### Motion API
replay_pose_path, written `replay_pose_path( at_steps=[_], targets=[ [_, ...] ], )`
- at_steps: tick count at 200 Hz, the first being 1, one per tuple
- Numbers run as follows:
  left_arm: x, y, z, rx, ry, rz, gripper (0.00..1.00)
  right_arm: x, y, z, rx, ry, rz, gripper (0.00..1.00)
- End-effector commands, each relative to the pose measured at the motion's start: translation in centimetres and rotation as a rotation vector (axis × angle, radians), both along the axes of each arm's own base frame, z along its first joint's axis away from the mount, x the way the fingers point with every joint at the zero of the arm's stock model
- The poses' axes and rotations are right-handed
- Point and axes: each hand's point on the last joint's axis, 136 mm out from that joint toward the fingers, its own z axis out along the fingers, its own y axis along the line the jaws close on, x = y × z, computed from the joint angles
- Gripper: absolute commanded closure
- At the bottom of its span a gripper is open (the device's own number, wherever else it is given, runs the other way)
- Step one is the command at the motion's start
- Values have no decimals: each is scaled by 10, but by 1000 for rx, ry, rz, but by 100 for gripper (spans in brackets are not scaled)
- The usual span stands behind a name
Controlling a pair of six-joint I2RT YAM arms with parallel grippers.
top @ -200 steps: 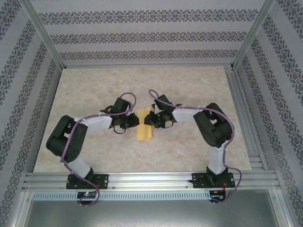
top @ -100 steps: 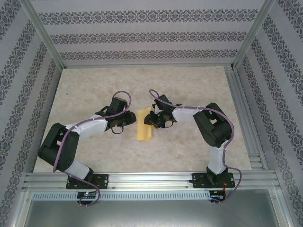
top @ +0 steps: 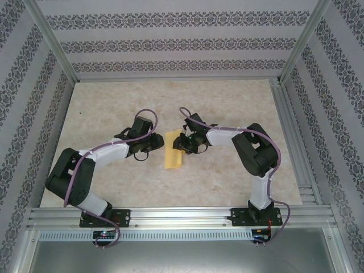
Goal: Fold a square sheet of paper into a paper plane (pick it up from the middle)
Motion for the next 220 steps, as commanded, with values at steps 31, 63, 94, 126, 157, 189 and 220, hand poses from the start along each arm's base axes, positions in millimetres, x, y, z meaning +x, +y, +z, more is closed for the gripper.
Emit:
replay_pose_path(
  at_steps=[31, 63, 94, 126, 157, 189, 220],
  targets=[
    [2, -4, 2, -27, -10, 0, 71, -13, -44, -61, -240, 97, -102, 71],
    [3, -4, 2, -29, -7, -1, 71, -14, -45, -64, -253, 110, -110, 71],
    [2, -4, 1, -27, -5, -1, 71, -15, -48, -68, -267, 120, -116, 71],
    [2, -4, 0, -27, -3, 1, 71, -17, -50, -70, -280, 126, -116, 71],
    [2, -6, 0, -37, 0, -8, 71, -17, -49, -71, -286, 131, -111, 70],
    [1, -12, -3, -59, 16, -31, 71, -18, -50, -74, -297, 137, -107, 68],
    [-1, -18, -5, -76, 29, -55, 72, -18, -51, -76, -307, 137, -107, 68]
  ],
)
